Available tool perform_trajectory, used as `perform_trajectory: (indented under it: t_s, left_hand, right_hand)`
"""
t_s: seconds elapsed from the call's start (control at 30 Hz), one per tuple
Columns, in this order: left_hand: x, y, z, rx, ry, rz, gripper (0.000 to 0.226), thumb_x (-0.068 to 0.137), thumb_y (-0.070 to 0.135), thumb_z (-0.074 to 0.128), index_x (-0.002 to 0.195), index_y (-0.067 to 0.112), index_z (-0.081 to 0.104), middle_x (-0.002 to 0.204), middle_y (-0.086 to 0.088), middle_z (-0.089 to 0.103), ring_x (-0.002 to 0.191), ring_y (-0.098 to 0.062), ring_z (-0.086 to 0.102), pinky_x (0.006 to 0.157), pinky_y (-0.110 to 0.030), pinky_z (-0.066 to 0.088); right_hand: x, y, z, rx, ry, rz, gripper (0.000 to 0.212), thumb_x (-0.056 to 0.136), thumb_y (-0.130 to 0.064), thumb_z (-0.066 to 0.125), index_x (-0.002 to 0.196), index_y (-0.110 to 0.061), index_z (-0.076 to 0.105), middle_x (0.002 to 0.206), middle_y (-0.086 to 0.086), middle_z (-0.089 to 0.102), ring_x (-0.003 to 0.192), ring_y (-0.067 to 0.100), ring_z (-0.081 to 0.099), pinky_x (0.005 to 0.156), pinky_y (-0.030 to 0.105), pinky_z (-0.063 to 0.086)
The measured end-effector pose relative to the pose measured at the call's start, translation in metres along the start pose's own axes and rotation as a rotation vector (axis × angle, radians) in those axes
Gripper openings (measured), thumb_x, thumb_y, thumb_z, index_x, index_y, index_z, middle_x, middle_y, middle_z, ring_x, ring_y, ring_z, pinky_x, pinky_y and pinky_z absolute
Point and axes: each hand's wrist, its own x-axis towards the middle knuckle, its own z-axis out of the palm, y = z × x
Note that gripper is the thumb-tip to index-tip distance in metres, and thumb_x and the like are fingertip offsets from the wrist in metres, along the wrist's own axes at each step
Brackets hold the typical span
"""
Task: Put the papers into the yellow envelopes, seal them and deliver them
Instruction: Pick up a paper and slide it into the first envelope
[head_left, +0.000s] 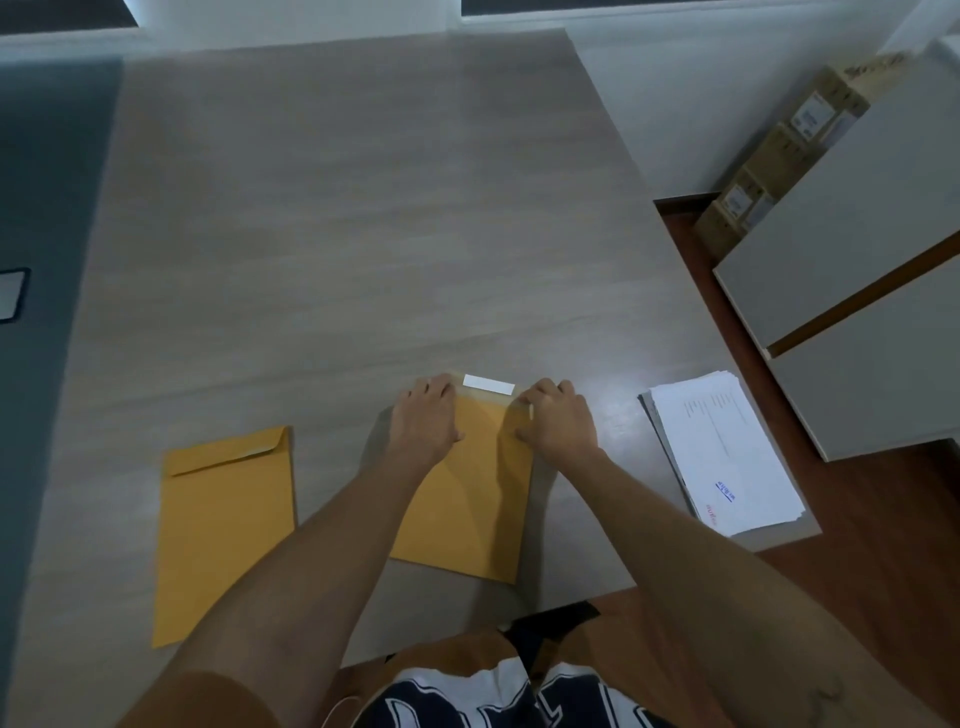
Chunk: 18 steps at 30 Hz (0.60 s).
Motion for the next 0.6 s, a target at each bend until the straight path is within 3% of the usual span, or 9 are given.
perform_trajectory:
  t_s: [0.27, 0.43, 0.6]
  left_hand:
    - [0.004, 0.002, -0.005, -0.022, -0.001, -0.017, 0.07, 0.091, 0.045, 0.063, 0.146, 0.011, 0.035, 0.153, 0.0, 0.03, 0.134, -0.026, 0.035, 0.107, -0.04, 0.031]
    - [-0.004, 0.014, -0.005, -0.146, 0.122, -0.012, 0.07, 0.085, 0.019, 0.068, 0.147, 0.013, 0.035, 0.151, -0.002, 0.035, 0.133, -0.023, 0.036, 0.108, -0.035, 0.031]
    - [-0.01, 0.052, -0.01, -0.274, 0.239, 0.026, 0.049, 0.082, 0.02, 0.065, 0.129, 0.008, 0.056, 0.126, -0.011, 0.053, 0.12, -0.029, 0.045, 0.099, -0.036, 0.037]
  right_hand:
    - [0.0, -0.007, -0.007, -0.025, -0.015, 0.021, 0.051, 0.086, -0.044, 0.064, 0.131, -0.023, 0.054, 0.132, -0.001, 0.051, 0.118, 0.024, 0.045, 0.097, 0.037, 0.041]
    - [-0.008, 0.003, -0.012, 0.106, 0.009, 0.007, 0.047, 0.085, -0.034, 0.067, 0.129, -0.021, 0.058, 0.13, 0.0, 0.056, 0.116, 0.024, 0.046, 0.094, 0.035, 0.043]
    - [-0.025, 0.033, -0.026, 0.281, 0.171, 0.086, 0.036, 0.092, -0.033, 0.059, 0.124, -0.017, 0.063, 0.125, 0.005, 0.062, 0.114, 0.026, 0.049, 0.093, 0.039, 0.046]
